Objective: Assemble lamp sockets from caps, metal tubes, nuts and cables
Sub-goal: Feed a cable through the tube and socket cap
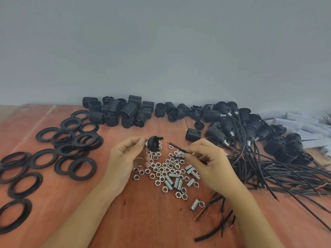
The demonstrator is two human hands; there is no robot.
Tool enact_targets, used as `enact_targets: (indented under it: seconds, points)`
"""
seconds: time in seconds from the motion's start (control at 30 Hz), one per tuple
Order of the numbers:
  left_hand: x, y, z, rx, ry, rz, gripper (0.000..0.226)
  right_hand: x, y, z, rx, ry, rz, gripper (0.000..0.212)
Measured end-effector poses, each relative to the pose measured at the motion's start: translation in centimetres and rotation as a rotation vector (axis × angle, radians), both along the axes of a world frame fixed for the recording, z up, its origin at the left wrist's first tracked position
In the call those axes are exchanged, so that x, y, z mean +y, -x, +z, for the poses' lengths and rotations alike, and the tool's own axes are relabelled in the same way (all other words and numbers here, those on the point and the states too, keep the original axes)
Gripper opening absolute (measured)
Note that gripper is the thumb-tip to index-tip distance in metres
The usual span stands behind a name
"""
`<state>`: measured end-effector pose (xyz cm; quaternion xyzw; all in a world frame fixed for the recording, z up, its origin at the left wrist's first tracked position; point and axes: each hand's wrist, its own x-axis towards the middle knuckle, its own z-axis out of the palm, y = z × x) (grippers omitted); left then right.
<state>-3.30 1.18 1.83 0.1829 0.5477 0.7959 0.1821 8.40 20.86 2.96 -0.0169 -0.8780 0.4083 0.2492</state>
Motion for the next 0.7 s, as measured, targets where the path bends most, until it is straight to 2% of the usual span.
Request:
enact_targets:
  seconds: [0.1, 0.3, 0.53, 0.63, 0.7]
  points:
    - [0.0, -0.2, 0.2, 0.003, -0.009, -0.051, 0.019, -0.6, 0.4, -0.2, 0.03, -0.084, 0.013, 0.016]
    - [0.1, -0.5, 0.3, 0.022, 0.003, -0.094, 0.018, -1.0, 0.4, -0.4, 0.003, -0.114, 0.002, 0.016]
    - [-0.1, -0.4, 0.1, 0.244, 0.18, 0.004, 0.017, -1.5, 0.5, -0.7, -0.011, -0.165, -0.03, 0.018]
    - [0.1, -0.5, -0.2, 0.336, 0.255, -0.046, 0.01, -1.9, 0.7, -0.8, 0.023, -0.175, -0.035, 0.019]
    - [0.1, -0.7, -0.2, 0.337, 0.248, -0.102, 0.012, -2.4, 0.9, -0.9, 0.049, -0.103, -0.011, 0.019]
